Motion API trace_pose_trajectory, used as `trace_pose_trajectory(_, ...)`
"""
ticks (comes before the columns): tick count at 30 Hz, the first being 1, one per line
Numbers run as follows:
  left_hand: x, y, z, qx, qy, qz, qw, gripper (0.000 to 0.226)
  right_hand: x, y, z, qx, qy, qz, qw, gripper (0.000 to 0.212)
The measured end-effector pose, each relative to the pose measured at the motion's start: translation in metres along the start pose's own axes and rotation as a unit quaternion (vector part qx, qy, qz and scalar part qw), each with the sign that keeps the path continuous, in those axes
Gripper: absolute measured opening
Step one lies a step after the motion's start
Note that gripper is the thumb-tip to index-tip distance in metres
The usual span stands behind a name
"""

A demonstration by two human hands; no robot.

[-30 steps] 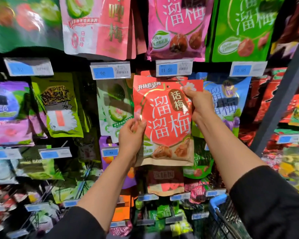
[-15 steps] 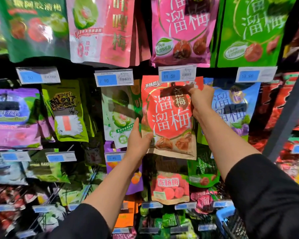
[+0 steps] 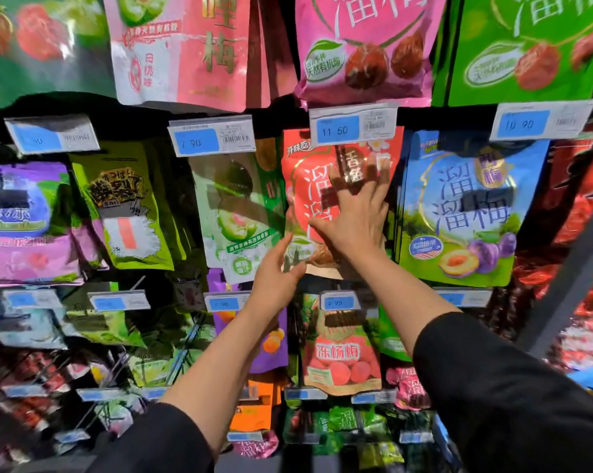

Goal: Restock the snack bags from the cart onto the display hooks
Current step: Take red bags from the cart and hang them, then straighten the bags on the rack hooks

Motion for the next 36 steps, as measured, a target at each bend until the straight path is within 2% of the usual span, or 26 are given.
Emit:
trace_pose_trajectory(5,-0.015,0.01,-0.004,-0.026,-0.029,0.0,0.999,0.057,0.011,0.006,0.015,-0.029,-0.004,-0.048,0.998,0.074)
trace_pose_trajectory(8,-0.031,0.013,-0.012,-0.025,-0.056,-0.011,0.998,0.056,0.017,0.009,0.006,-0.013,-0.034,-0.053,0.998,0.073)
trace_pose_trajectory(10,-0.046,0.014,-0.02,-0.016,-0.076,-0.01,0.997,0.052,0.026,0.015,-0.013,0.038,-0.067,-0.022,0.997,0.072)
trace_pose_trajectory(13,-0.078,0.019,-0.035,-0.008,-0.131,-0.032,0.991,0.043,0.046,0.024,-0.063,0.178,-0.087,0.06,0.978,0.068)
trace_pose_trajectory(14,-0.09,0.023,-0.042,-0.009,-0.148,-0.046,0.988,0.04,0.054,0.026,-0.085,0.21,-0.067,0.097,0.97,0.063)
trace_pose_trajectory(16,-0.114,0.032,-0.054,-0.014,-0.173,-0.055,0.983,0.035,0.074,0.037,-0.132,0.227,0.005,0.168,0.959,0.054)
trace_pose_trajectory(19,-0.147,0.052,-0.069,-0.028,-0.204,-0.054,0.977,0.036,0.109,0.059,-0.19,0.166,0.117,0.206,0.957,0.052)
trace_pose_trajectory(21,-0.165,0.07,-0.076,-0.042,-0.232,-0.065,0.97,0.046,0.131,0.073,-0.211,0.073,0.189,0.21,0.956,0.06)
trace_pose_trajectory(23,-0.181,0.09,-0.079,-0.056,-0.249,-0.07,0.964,0.057,0.153,0.088,-0.221,-0.041,0.245,0.209,0.946,0.076)
trace_pose_trajectory(25,-0.192,0.107,-0.077,-0.063,-0.247,-0.055,0.965,0.067,0.171,0.102,-0.225,-0.112,0.271,0.231,0.928,0.099)
trace_pose_trajectory(29,-0.205,0.133,-0.055,-0.066,-0.188,-0.001,0.98,0.091,0.187,0.127,-0.212,-0.144,0.259,0.265,0.917,0.132)
trace_pose_trajectory(31,-0.204,0.141,-0.042,-0.054,-0.141,-0.015,0.988,0.087,0.188,0.138,-0.202,-0.145,0.217,0.266,0.928,0.139)
trace_pose_trajectory(33,-0.209,0.15,-0.029,-0.033,-0.102,-0.034,0.994,0.096,0.19,0.149,-0.195,-0.133,0.187,0.28,0.932,0.137)
trace_pose_trajectory(35,-0.213,0.154,-0.022,-0.02,-0.093,-0.039,0.995,0.111,0.192,0.159,-0.19,-0.135,0.176,0.298,0.929,0.124)
trace_pose_trajectory(36,-0.221,0.157,-0.019,-0.008,-0.092,-0.032,0.995,0.119,0.195,0.168,-0.187,-0.141,0.179,0.307,0.924,0.126)
Point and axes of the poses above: each hand's wrist, its own z-axis towards the middle knuckle, its own y-axis out of the palm, x = y × z, the point moved 2 cm from there along z, towards the middle knuckle, and after that the axes turned 11 degrees about z, right-handed, at the moved point
